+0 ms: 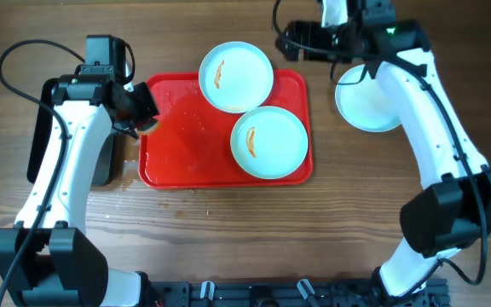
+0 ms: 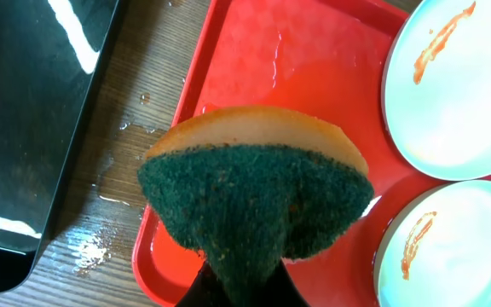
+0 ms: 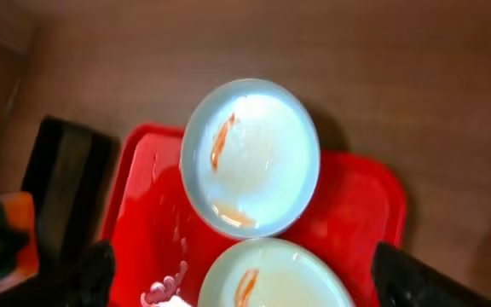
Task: Clean dirty plates on tray and stack at the side
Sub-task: 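Move the right gripper back to grip the next plate's rim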
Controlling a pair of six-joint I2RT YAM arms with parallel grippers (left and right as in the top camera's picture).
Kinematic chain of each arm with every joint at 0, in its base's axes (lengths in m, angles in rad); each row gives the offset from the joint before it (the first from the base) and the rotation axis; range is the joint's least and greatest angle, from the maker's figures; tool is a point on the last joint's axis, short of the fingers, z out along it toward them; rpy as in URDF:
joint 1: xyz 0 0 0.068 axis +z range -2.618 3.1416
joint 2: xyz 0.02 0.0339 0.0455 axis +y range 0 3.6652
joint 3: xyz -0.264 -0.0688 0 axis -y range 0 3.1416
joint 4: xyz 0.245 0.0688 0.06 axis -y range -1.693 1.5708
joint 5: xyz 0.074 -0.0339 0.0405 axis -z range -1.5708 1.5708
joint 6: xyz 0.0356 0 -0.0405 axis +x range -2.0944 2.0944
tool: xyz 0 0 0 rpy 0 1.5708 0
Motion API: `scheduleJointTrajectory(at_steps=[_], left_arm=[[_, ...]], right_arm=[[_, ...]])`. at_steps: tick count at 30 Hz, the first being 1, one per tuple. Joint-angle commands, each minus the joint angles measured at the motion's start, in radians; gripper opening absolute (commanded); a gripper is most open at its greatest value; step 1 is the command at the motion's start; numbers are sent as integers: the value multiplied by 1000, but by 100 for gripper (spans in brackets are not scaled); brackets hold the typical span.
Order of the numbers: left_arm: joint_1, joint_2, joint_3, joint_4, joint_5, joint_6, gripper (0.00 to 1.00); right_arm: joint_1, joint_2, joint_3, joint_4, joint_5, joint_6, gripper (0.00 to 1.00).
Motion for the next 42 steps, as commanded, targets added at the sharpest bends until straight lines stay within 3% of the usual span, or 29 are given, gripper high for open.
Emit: scheduleJointTrajectory(at_steps=[1, 5, 8, 11, 13, 15, 18, 26, 29, 32, 35, 42], left_arm=[[8, 2, 0, -5, -13, 13, 4], [8, 2, 0, -2, -13, 13, 4], [8, 2, 0, 0, -13, 13, 4], [8, 2, 0, 0, -12, 13, 4], [8, 2, 0, 0, -12, 13, 4], [8, 2, 0, 0, -12, 13, 4], [8, 2, 0, 0, -13, 13, 4], [8, 2, 0, -1, -13, 13, 4], [8, 2, 0, 0, -13, 13, 4], [8, 2, 0, 0, -13, 13, 4], [8, 2, 0, 0, -13, 13, 4], [8, 2, 0, 8, -13, 13, 4]], right_arm=[[6, 6, -26, 129, 62, 93, 100], [40, 158, -56, 331, 71, 89, 91], [59, 281, -56, 371, 147, 93, 81], [63, 370, -56, 378, 163, 95, 79], [64, 406, -56, 376, 162, 112, 69], [69, 425, -57, 375, 155, 112, 66], [90, 437, -57, 379, 156, 113, 43], [110, 460, -57, 365, 167, 112, 38], [110, 461, -57, 348, 155, 112, 28], [112, 461, -57, 348, 82, 111, 24], [136, 461, -57, 341, 53, 113, 8], [233, 460, -56, 320, -81, 247, 4]])
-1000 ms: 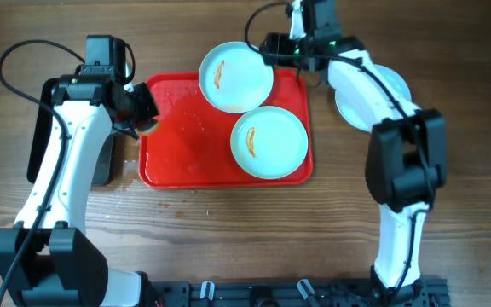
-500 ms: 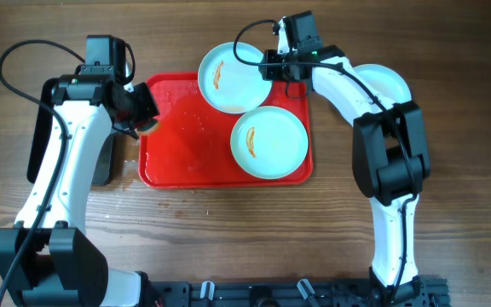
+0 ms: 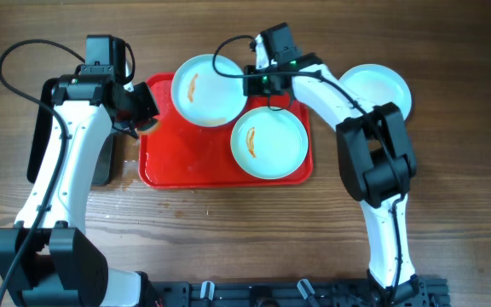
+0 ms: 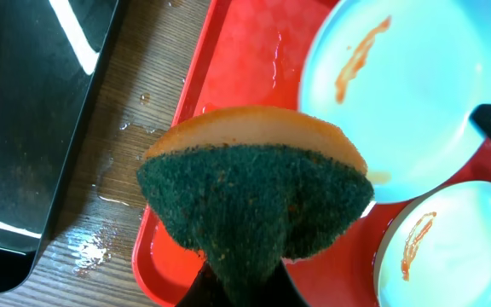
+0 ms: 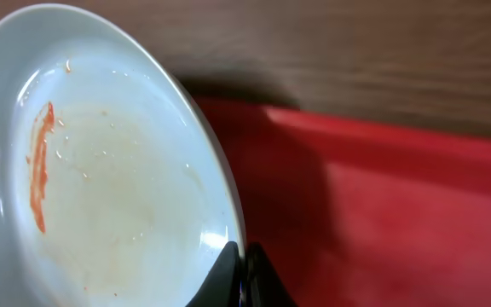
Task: Clean dirty plates on tray and stack at the side
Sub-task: 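Move the right gripper back to grip the next plate's rim, then scrub the held plate with the sponge in the left gripper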
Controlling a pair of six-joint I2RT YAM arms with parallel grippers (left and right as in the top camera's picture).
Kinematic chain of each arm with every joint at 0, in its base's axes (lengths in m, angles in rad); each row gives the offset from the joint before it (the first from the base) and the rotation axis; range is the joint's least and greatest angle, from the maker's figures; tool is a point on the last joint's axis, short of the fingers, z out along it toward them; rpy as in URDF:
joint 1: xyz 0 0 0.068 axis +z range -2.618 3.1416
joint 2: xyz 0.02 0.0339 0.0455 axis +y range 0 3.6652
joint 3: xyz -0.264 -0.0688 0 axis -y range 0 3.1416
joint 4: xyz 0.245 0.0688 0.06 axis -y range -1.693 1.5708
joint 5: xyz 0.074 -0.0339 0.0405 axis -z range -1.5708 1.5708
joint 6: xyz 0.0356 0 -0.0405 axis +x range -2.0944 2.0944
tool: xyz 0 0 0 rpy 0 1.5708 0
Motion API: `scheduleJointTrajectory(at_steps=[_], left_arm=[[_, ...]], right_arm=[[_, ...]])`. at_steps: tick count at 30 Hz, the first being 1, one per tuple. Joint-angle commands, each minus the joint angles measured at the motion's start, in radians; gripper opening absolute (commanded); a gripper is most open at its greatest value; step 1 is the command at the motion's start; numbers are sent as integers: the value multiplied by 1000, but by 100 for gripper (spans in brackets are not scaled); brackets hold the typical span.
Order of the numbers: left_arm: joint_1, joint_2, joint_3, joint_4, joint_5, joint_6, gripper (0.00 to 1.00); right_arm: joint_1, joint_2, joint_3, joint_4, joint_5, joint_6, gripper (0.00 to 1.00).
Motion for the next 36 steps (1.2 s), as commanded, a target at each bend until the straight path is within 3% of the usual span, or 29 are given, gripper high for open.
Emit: scheduleJointTrajectory(at_steps=[1, 5, 13, 17, 20, 23, 24, 28, 36], left_arm=[[8, 2, 0, 10, -13, 13, 4], [8, 2, 0, 21, -13, 13, 4], [7, 71, 0, 38, -8, 13, 4], [7, 160, 0, 50, 142, 96, 4], [-1, 207, 0, 55, 141, 96, 4], [-23, 210, 0, 59, 141, 96, 4], [-31, 210, 0, 60, 140, 96, 4], [-49, 210, 0, 60, 135, 96, 4], [-49, 210, 0, 15, 58, 96, 4]], right_arm=[[34, 18, -2, -5, -154, 113, 4], [74, 18, -2, -68, -147, 142, 4], [144, 18, 20, -263, -85, 24, 4], [179, 16, 45, -394, 119, 24, 4], [193, 5, 45, -421, 128, 24, 4], [193, -53, 53, -435, 128, 24, 15], [193, -85, 53, -441, 127, 24, 28], [193, -129, 52, -467, 113, -22, 47], [193, -93, 26, -313, 129, -56, 35]])
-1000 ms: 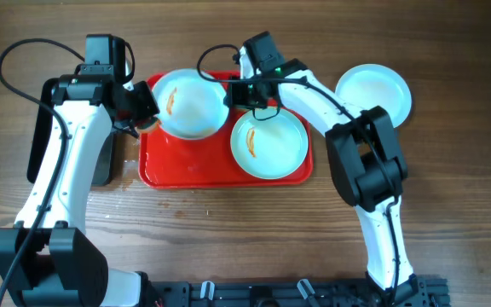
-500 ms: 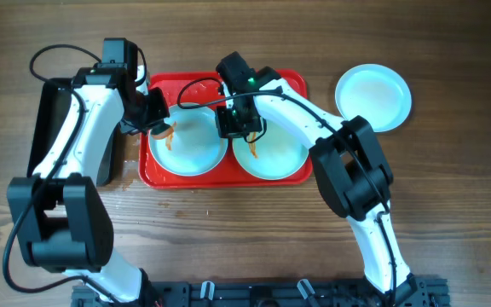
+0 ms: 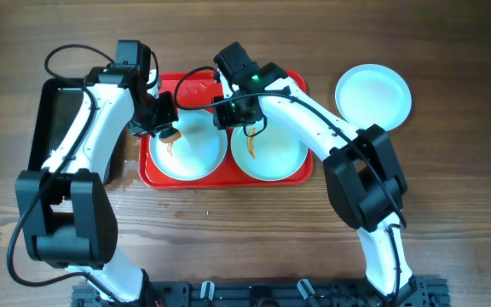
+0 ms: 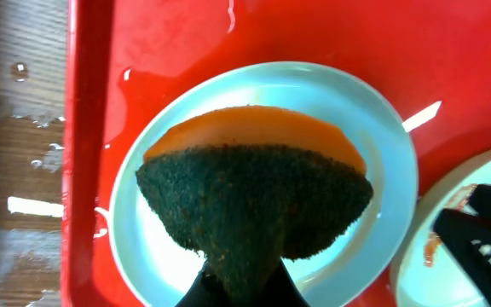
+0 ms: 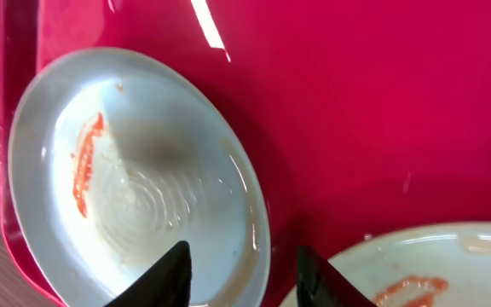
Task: Clean dirty plates on tray and stack at the side
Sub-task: 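Scrub the held plate with the sponge in the left gripper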
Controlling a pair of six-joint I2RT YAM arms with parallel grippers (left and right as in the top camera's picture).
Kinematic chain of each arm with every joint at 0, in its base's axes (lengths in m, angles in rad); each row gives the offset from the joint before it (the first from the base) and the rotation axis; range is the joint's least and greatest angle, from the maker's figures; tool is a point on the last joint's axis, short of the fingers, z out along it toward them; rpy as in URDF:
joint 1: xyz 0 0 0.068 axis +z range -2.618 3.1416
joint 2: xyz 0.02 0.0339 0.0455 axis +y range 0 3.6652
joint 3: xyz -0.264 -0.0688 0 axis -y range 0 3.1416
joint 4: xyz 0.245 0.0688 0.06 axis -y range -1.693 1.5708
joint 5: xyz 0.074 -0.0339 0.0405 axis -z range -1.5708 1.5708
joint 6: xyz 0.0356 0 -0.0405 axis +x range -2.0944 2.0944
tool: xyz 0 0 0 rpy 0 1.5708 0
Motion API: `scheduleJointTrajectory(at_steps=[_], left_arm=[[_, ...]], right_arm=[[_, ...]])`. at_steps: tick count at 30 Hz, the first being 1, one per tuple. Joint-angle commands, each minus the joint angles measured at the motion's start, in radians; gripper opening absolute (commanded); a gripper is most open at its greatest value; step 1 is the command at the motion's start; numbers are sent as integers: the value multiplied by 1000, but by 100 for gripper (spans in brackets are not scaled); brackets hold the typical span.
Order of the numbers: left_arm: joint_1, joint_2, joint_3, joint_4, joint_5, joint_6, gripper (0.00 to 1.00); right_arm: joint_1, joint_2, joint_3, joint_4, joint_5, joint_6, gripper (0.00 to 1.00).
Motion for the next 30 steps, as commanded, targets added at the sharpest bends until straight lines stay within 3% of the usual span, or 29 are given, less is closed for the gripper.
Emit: scheduleJointTrajectory(at_steps=[1, 11, 16, 30], left_arm=[[-1, 8, 0, -20, -42, 24, 4], [-1, 8, 0, -36, -42, 25, 4], [-6, 8, 0, -36, -32, 58, 4], [-60, 11, -289, 312, 111, 46, 4]], right_arm=[[-2, 20, -6, 21, 22, -37, 34], [52, 94, -12, 17, 72, -77, 26], [55, 94, -12, 7, 89, -56, 4], [53, 94, -12, 6, 51, -1, 4]])
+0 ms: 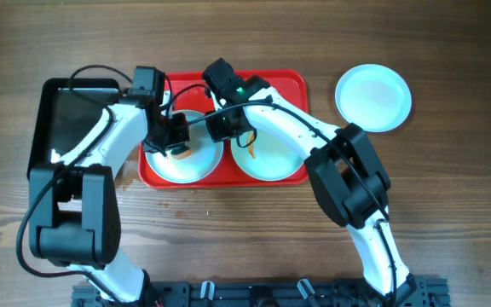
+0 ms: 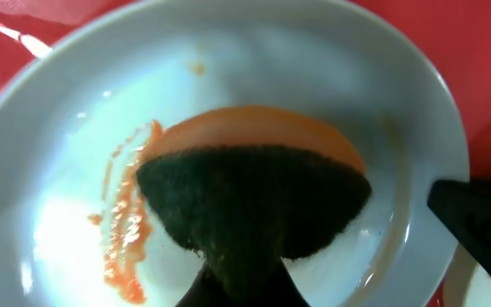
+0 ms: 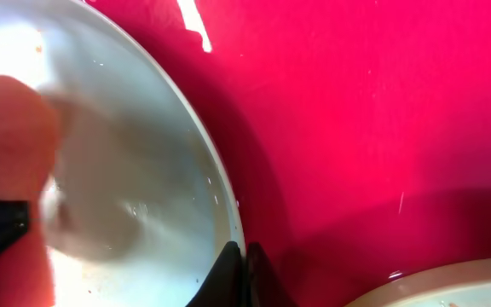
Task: Clean dirty plates on tray and stack at the side
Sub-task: 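Scrub the held plate with the sponge in the left gripper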
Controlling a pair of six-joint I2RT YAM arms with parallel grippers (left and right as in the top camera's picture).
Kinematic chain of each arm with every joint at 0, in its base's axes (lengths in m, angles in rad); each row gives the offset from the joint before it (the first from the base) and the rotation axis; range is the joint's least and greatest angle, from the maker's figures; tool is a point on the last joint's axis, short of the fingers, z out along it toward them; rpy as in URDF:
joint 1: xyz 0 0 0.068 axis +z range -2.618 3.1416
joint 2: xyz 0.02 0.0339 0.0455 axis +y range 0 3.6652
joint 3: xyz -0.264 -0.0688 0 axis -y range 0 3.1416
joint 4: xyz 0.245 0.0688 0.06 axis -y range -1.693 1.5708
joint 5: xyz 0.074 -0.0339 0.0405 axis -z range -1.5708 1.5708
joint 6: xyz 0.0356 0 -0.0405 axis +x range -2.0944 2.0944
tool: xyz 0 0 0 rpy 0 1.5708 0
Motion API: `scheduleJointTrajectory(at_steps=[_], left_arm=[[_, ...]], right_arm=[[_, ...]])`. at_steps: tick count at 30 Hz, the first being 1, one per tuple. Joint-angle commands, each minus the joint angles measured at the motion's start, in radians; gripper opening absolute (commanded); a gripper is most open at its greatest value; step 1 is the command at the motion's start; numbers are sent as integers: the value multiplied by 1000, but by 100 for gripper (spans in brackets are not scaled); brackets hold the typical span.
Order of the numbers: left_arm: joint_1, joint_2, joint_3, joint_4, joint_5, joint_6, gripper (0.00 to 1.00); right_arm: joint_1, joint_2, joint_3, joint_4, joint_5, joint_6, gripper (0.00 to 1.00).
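A red tray (image 1: 280, 85) holds two dirty white plates. The left plate (image 1: 164, 162) carries an orange sauce smear (image 2: 124, 230). My left gripper (image 1: 176, 141) is shut on a green-and-orange sponge (image 2: 254, 192), which sits down in that plate beside the smear. The right gripper (image 3: 241, 260) is shut on the same plate's right rim (image 3: 216, 183). Its dark finger (image 2: 484, 226) shows in the left wrist view. The second dirty plate (image 1: 275, 158) lies to the right on the tray.
One clean white plate (image 1: 373, 97) rests on the wooden table right of the tray. A black tray (image 1: 62, 111) lies left of the red one, with water drops on the wood between them. The two arms meet over the red tray's left half.
The right gripper was open above the left plate's rim and is now shut on it. The sponge is lower, down in the plate next to the smear.
First the sponge hung at the tray's left edge and the right gripper was up near the clean plate. Then the right gripper was shut on the back plate's rim. Later that plate lay at the tray's front left, gripper open, sponge above it. Now rim held, sponge in the plate.
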Motion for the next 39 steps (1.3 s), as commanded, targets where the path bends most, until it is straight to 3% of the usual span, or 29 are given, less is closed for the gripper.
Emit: scheduleJointTrajectory(at_steps=[1, 5, 9, 17, 21, 27, 36, 39], left_arm=[[-22, 6, -73, 89, 70, 4, 4], [-38, 6, -108, 134, 10, 2, 4], [-39, 8, -108, 103, -240, -39, 4], [-39, 7, -98, -11, -473, -127, 4], [-39, -14, 12, -96, -457, -127, 4], [-39, -59, 71, -13, -98, -127, 4], [-39, 210, 71, -2, -61, -126, 4], [-39, 220, 71, -14, -199, -127, 4]], right_arm=[[-3, 20, -6, 2, -13, 25, 4], [-3, 20, -6, 0, -13, 25, 4], [-3, 20, -7, 0, -13, 25, 5], [-3, 20, -7, 0, -16, 27, 5], [-3, 20, -7, -1, -16, 28, 4], [-4, 20, -7, 11, -16, 35, 5], [-4, 20, -7, 10, -16, 35, 4], [-5, 20, -7, 1, -16, 35, 4]])
